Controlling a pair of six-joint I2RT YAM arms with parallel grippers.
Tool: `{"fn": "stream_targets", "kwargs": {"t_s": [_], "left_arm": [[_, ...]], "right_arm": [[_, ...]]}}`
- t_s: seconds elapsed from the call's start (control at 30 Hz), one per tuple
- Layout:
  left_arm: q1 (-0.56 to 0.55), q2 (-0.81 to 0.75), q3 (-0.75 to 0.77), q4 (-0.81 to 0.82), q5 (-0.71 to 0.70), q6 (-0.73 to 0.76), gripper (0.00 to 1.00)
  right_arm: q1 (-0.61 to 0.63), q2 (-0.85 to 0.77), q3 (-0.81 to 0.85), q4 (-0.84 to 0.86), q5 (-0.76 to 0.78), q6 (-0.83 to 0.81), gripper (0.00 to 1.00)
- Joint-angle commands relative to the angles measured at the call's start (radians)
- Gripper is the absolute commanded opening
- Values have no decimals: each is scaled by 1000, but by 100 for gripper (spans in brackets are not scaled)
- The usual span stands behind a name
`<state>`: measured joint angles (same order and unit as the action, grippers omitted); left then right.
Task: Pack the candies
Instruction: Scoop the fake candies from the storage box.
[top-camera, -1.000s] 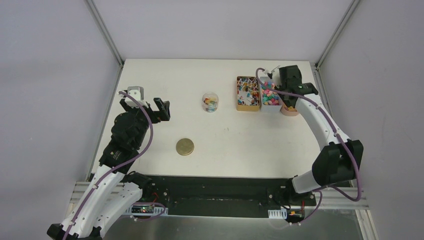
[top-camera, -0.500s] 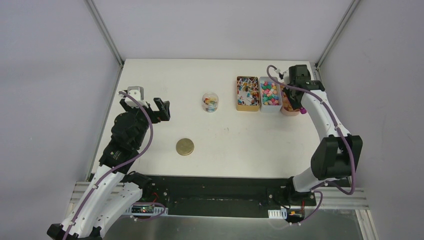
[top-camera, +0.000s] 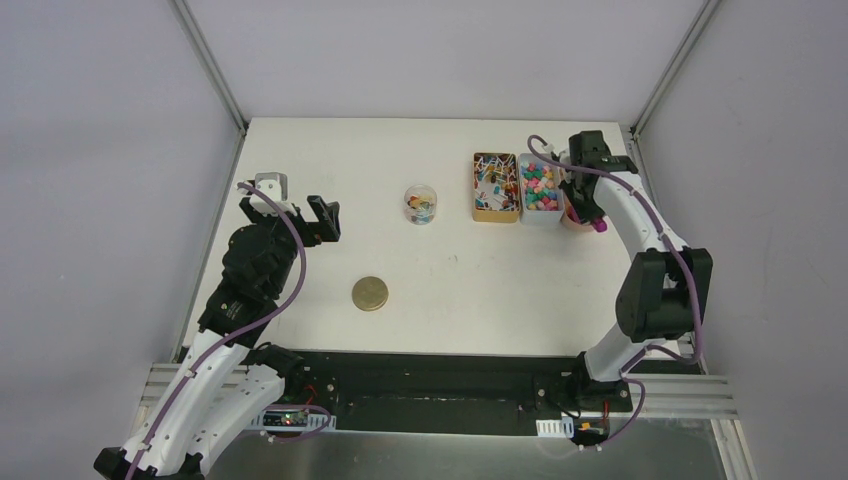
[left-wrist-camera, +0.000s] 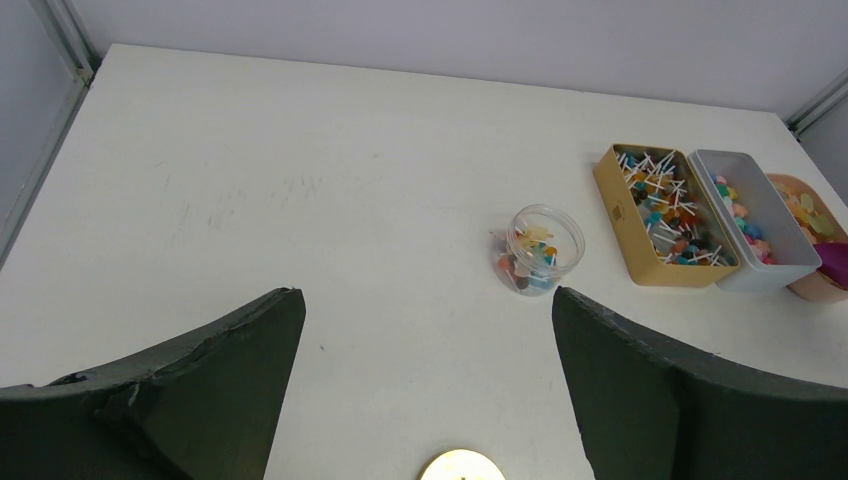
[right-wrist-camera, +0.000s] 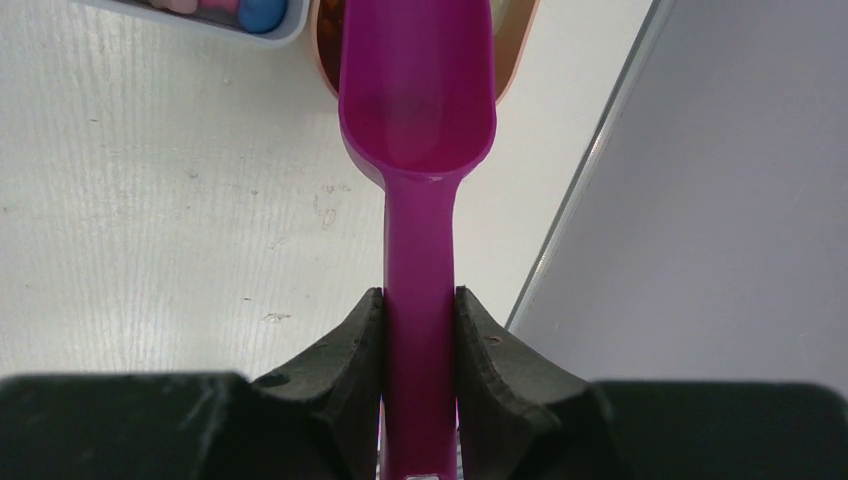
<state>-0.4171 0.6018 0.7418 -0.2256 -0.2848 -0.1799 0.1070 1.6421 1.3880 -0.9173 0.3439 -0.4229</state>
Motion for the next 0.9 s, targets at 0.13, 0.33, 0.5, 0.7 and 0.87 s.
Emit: {"fn": "stream_targets", "kwargs": {"t_s": [0.13,0.33,0.5,0.7,0.87], "left_arm": [[5,-4,-1,8,-12,19,99],[6,-3,-1,8,-11,18,99],[6,-2,1,9,-8,18,99],[6,0,1,8,-10,18,99],[6,0,0,9,-10,19,99]], "right_arm": [[-6,46,20,81,-7,12,0],[-6,64,-7,138,-33,15,0],[-8,57,-60,203,-32,17,0],[-14,46,-114,269,-42,28,0],[-18,30,-157,322,-44,32,0]]}}
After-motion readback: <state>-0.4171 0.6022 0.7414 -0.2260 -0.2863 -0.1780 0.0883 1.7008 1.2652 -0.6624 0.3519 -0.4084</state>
